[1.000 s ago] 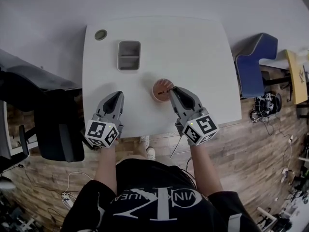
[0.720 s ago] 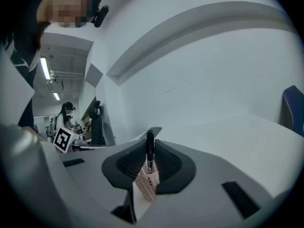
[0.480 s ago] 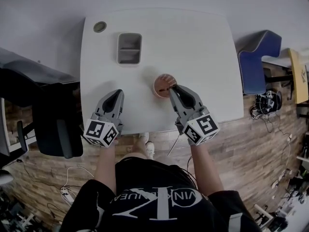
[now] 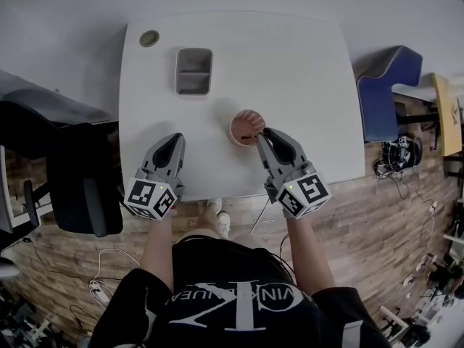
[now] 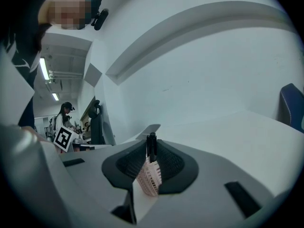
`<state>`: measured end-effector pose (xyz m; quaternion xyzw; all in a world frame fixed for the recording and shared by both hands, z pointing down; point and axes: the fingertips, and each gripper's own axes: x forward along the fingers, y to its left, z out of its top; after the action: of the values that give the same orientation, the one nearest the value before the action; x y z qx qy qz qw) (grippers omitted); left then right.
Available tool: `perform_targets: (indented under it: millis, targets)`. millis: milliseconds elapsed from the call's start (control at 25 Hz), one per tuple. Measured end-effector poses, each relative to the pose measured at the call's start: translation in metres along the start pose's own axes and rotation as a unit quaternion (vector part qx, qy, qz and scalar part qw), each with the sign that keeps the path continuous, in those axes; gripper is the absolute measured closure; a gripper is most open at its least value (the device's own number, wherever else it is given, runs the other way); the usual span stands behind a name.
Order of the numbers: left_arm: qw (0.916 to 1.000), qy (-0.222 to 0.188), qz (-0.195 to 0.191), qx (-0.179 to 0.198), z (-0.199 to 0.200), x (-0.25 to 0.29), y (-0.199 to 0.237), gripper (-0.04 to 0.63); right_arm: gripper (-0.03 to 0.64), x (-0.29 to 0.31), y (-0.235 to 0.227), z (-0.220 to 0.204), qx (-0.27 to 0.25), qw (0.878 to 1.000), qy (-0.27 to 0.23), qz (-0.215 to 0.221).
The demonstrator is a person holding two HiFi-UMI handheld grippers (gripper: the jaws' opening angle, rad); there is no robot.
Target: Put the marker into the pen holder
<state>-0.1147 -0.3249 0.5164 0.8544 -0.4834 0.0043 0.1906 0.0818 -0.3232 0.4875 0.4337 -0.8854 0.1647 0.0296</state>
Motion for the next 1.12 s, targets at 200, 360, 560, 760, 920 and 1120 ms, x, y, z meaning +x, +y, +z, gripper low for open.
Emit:
perform_targets:
  millis: [200,360,560,760,920,1120]
  targets:
    - [1.0000,0.001,-0.002,0.001,-0.002,0.001,-0.002,0.581,0.555,-0.003,-0.002,-0.001,0.009,1.000,-0.004,-0.003]
    - [1.0000,0.003,-0.002,0.000,-0.005,0.000,-0.003,0.581,0.555,-0.005,-0.001,-0.003,0.012,1.000,-0.006,-0.001]
    - [1.0000,0.002,-0.001,0.000,-0.005,-0.004,-0.007,0.581,0.532,-0.011,0.001,-0.003,0.014,1.000,-0.007,0.000]
    - [1.0000,0.000,-0.001,0.000,-0.004,-0.006,-0.011,0.581,0.506,-0.015,0.001,-0.003,0.014,1.000,-0.008,0.002]
    - [1.0000,-0.001,-0.001,0.001,-0.003,-0.007,-0.012,0.581,0.489,-0.016,0.001,-0.003,0.014,1.000,-0.006,0.003]
    - [1.0000,-0.002,0.000,0.001,-0.002,-0.010,-0.013,0.581,0.477,-0.019,0.000,-0.007,0.020,1.000,-0.003,-0.001]
